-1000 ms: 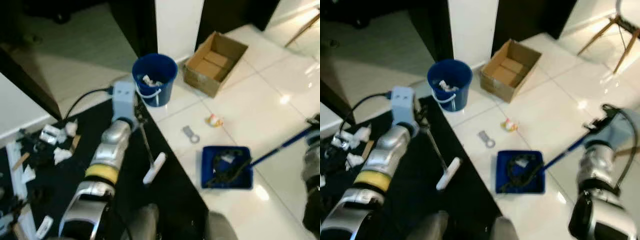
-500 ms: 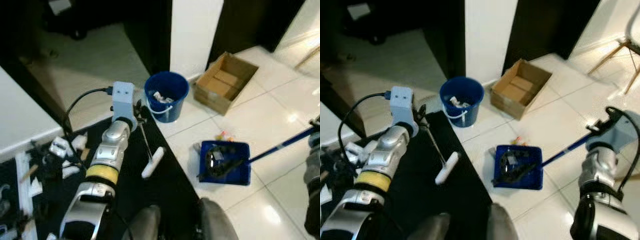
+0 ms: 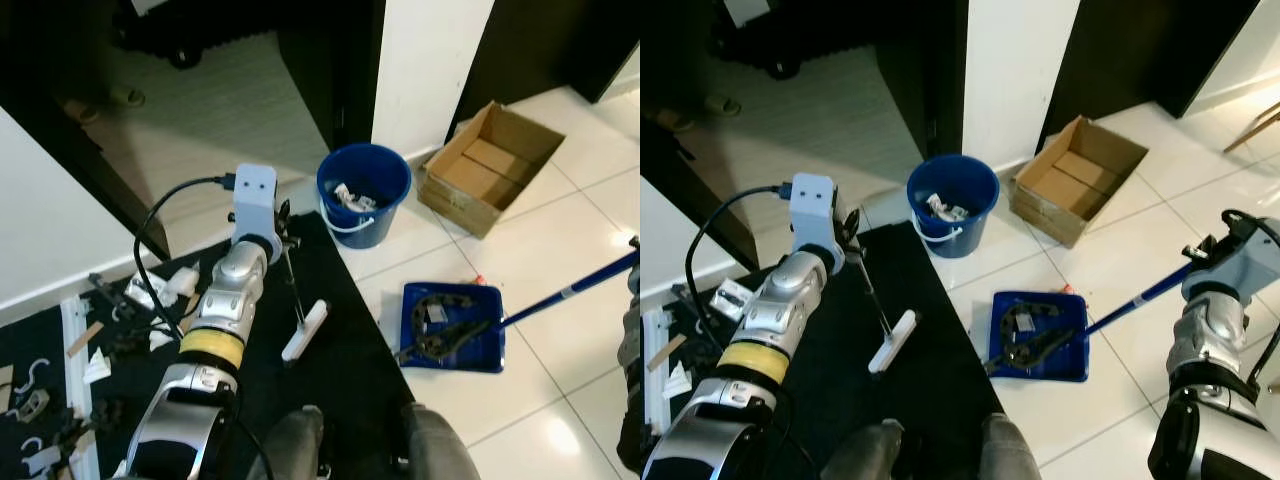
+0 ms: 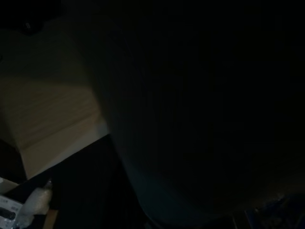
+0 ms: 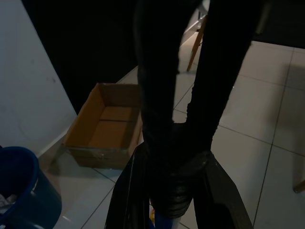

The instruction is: Sweep floor

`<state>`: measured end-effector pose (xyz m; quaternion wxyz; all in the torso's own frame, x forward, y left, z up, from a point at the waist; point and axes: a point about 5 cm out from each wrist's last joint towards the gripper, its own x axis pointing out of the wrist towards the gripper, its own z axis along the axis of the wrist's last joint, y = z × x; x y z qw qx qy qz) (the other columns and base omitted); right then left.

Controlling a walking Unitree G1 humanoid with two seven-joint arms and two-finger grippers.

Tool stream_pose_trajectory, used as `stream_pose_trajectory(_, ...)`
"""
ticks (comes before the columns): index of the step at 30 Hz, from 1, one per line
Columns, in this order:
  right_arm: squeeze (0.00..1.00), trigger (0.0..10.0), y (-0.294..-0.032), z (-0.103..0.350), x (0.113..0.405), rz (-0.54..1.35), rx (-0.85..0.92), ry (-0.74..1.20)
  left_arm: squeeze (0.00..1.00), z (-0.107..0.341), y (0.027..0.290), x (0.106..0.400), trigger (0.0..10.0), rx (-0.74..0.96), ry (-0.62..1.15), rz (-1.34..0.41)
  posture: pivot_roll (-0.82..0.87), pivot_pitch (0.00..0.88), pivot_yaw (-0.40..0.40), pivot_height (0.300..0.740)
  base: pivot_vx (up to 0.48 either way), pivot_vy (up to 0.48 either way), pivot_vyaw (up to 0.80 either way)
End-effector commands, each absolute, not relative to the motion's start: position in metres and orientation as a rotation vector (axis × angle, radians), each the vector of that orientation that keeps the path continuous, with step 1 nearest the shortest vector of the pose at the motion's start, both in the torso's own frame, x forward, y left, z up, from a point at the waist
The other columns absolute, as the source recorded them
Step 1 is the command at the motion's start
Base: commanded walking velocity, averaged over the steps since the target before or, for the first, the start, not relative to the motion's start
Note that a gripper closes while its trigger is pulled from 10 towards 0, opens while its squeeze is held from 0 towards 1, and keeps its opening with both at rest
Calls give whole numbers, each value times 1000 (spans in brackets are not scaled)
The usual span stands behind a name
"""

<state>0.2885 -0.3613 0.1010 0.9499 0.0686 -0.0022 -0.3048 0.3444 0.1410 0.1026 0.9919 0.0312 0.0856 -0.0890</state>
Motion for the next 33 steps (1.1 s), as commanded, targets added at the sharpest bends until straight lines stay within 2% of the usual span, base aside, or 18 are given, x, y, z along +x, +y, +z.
stream_pose_trajectory(1,0,10000,-368,109,286,-641,131,-49,0,102,142,345,10000,71,174,-161,3,91,44,740,0,-480,0)
stream_pose_trajectory(19,0,10000,-364,110,290,-628,134,-49,0,100,146,347,10000,68,185,-118,-3,86,41,740,0,-480,0)
stream_pose_trajectory(33,0,10000,-366,113,291,-627,128,-52,0,98,151,348,10000,70,195,-57,-9,93,40,740,0,0,0)
